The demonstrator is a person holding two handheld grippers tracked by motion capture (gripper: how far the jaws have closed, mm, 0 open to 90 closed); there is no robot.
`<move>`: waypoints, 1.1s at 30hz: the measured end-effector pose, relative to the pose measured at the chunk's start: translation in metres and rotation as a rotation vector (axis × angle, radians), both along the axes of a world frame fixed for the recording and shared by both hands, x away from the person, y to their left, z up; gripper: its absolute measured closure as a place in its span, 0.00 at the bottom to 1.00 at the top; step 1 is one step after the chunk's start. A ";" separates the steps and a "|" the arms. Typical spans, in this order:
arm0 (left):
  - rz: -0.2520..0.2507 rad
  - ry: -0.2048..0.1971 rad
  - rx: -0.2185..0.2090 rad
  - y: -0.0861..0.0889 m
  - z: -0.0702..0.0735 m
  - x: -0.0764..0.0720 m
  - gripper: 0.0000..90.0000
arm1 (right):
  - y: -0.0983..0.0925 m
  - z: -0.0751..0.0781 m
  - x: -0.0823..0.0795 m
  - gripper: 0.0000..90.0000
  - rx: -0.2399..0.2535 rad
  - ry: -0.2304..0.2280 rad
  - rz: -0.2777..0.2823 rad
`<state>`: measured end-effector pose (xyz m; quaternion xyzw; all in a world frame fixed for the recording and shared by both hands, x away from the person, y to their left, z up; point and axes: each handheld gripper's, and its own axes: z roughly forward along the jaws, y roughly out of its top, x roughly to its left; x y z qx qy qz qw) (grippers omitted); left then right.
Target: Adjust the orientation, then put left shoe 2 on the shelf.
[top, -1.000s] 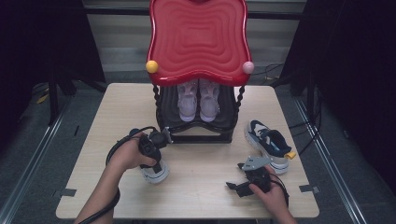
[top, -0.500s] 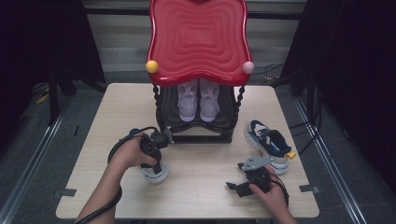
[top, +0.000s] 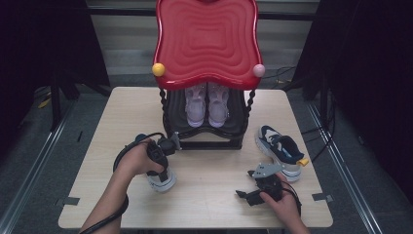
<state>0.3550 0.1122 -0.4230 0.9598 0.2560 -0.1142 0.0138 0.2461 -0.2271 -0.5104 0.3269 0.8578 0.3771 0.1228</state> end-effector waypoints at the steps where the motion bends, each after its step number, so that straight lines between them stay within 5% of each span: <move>1: 0.002 -0.001 0.001 0.000 0.000 0.000 0.80 | 0.000 0.000 0.000 0.15 0.001 0.001 -0.001; 13: 0.017 -0.039 0.005 0.006 0.007 -0.003 0.82 | 0.000 0.000 0.000 0.15 0.000 0.002 0.002; 33: -0.015 -0.042 -0.012 0.012 0.034 -0.007 0.82 | 0.000 0.000 0.000 0.15 0.000 -0.002 0.003</move>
